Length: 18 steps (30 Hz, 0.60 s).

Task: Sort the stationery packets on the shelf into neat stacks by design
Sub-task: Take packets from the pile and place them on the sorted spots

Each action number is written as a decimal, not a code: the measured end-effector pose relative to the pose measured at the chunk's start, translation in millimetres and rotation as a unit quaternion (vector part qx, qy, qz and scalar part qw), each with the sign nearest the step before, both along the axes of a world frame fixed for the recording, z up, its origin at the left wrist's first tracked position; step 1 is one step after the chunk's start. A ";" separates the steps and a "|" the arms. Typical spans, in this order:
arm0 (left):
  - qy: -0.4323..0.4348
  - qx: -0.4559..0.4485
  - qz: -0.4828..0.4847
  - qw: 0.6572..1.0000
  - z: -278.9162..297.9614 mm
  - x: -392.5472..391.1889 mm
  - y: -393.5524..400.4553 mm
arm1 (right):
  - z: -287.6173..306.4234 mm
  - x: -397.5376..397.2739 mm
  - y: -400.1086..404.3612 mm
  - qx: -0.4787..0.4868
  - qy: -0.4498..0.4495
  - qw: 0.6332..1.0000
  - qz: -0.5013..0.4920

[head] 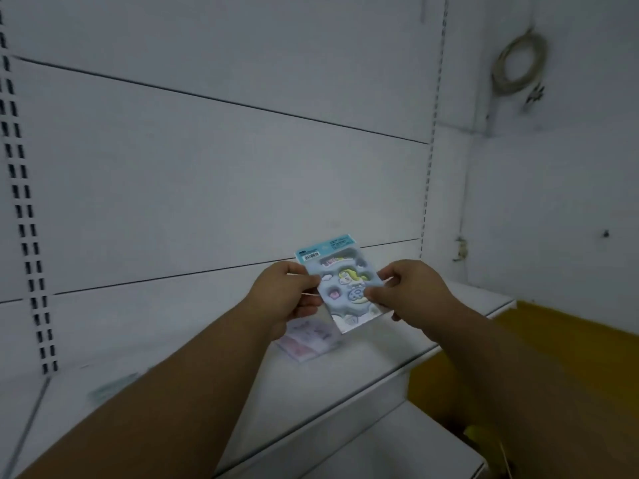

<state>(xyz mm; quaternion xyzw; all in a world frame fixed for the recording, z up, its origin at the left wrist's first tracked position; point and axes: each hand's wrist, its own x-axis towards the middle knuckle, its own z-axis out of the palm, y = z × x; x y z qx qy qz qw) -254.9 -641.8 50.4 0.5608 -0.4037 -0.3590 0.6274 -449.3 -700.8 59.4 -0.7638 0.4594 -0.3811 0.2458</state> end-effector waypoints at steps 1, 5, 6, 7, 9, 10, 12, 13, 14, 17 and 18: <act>-0.003 0.004 0.002 1.000 -0.5 -12.6 -19.8 | 0.5 -12.2 -18.8 -0.012 0.009 1.000 -0.021; -0.014 0.058 0.026 0.998 -3.5 -58.1 -100.0 | 1.3 -50.1 -95.2 -0.042 0.067 0.995 -0.059; -0.022 0.082 0.032 0.996 -5.3 -67.1 -118.7 | -0.4 -56.5 -113.0 -0.040 0.093 0.993 -0.061; -0.031 0.108 0.039 0.993 -8.0 -74.5 -135.8 | -3.0 -61.0 -129.5 -0.039 0.121 0.990 -0.057; -0.058 0.159 0.052 0.984 -14.2 -82.1 -165.7 | -11.4 -64.2 -161.6 -0.039 0.166 0.985 -0.041; -0.073 0.182 0.058 0.979 -17.8 -83.4 -178.3 | -17.3 -63.3 -176.4 -0.037 0.183 0.982 -0.033; -0.097 0.221 0.072 0.968 -24.9 -83.0 -197.6 | -29.1 -59.5 -199.6 -0.028 0.218 0.975 -0.014; -0.110 0.238 0.079 0.962 -28.7 -81.9 -204.7 | -34.7 -57.3 -207.9 -0.024 0.235 0.972 -0.004; -0.128 0.254 0.084 0.955 -32.3 -80.2 -210.7 | -40.0 -55.1 -214.7 -0.021 0.249 0.968 0.003; -0.211 0.304 0.104 0.923 -41.9 -78.1 -222.5 | -55.2 -50.4 -226.0 -0.017 0.292 0.956 0.017; -0.257 0.317 0.113 0.906 -44.6 -77.5 -225.5 | -59.3 -49.7 -228.3 -0.028 0.305 0.952 0.020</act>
